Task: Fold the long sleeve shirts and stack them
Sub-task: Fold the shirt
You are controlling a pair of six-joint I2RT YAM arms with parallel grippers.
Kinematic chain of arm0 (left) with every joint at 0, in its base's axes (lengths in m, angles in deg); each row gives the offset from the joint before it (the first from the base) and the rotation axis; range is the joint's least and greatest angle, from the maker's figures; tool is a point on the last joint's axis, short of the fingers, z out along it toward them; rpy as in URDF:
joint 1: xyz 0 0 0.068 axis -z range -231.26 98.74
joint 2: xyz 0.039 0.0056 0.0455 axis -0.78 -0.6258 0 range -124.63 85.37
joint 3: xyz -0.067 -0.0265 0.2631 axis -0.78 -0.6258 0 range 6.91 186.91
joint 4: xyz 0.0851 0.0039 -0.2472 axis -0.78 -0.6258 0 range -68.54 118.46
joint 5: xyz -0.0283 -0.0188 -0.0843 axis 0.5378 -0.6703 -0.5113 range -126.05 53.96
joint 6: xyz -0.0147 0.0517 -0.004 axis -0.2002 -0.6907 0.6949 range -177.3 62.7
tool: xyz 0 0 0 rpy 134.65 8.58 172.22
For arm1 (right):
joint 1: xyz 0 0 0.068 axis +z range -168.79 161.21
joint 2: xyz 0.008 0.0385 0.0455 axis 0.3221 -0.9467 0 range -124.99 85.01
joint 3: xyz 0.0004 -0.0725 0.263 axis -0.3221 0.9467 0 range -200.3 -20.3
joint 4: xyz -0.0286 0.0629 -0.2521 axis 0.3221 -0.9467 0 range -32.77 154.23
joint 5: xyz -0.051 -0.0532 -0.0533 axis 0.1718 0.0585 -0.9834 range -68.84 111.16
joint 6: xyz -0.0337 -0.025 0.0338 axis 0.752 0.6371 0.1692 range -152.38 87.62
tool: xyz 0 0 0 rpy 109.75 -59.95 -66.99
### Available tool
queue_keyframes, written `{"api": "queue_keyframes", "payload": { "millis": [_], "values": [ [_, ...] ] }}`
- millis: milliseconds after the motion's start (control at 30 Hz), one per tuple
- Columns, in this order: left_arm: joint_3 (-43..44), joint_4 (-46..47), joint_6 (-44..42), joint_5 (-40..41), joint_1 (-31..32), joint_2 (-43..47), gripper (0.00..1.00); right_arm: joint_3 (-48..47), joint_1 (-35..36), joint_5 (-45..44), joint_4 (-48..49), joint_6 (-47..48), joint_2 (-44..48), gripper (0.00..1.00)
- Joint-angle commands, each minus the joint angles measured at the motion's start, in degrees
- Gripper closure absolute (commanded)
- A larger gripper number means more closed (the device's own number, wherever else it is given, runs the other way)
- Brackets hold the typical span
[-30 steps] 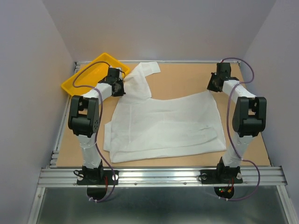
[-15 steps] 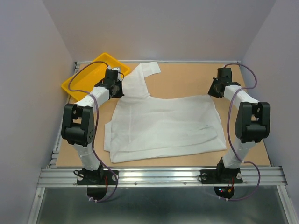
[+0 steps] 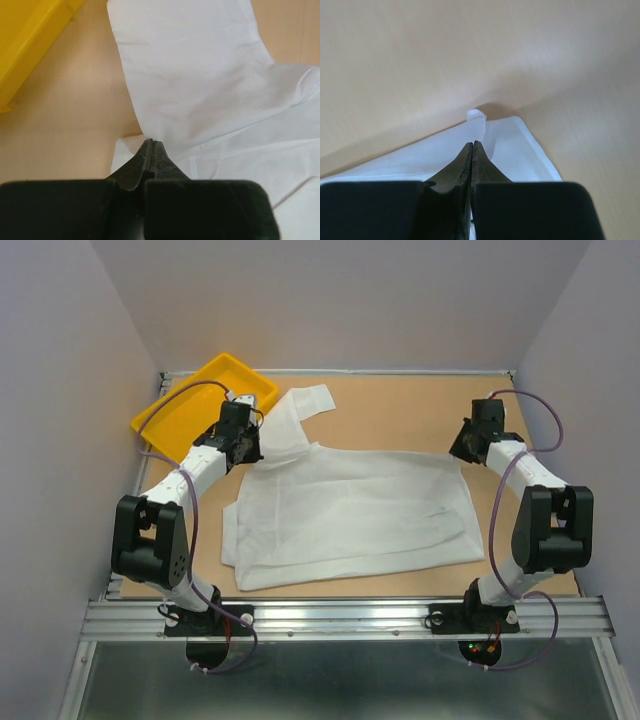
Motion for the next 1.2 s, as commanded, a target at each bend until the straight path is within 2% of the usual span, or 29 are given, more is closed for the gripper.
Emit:
{"api": "queue_keyframes", "payload": {
  "millis": [0, 233, 700, 967, 1167],
  "values": [
    [-3.23, -1.97, 0.24, 1.89, 0.86, 3.84, 1.00, 3.40, -0.44, -0.03, 0.59, -1.36, 3.19, 0.99],
    [-6.39, -4.87, 3.40, 3.74, 0.86, 6.65, 1.00, 9.29, -0.44, -1.43, 0.42, -3.47, 7.06, 0.99],
    [-10.97, -7.69, 4.02, 3.74, 0.94, 12.10, 0.98, 12.37, -0.79, -8.29, -0.90, -5.49, 11.18, 0.99],
    [-11.59, -8.30, 6.12, 2.24, 1.73, 14.13, 0.97, 13.69, -0.79, -8.47, -1.43, -5.76, 14.17, 1.00],
    [-10.70, -12.69, 9.82, -1.27, 1.82, 12.64, 0.96, 16.58, -0.79, -6.19, -1.96, -7.60, 15.14, 0.99]
  ]
}}
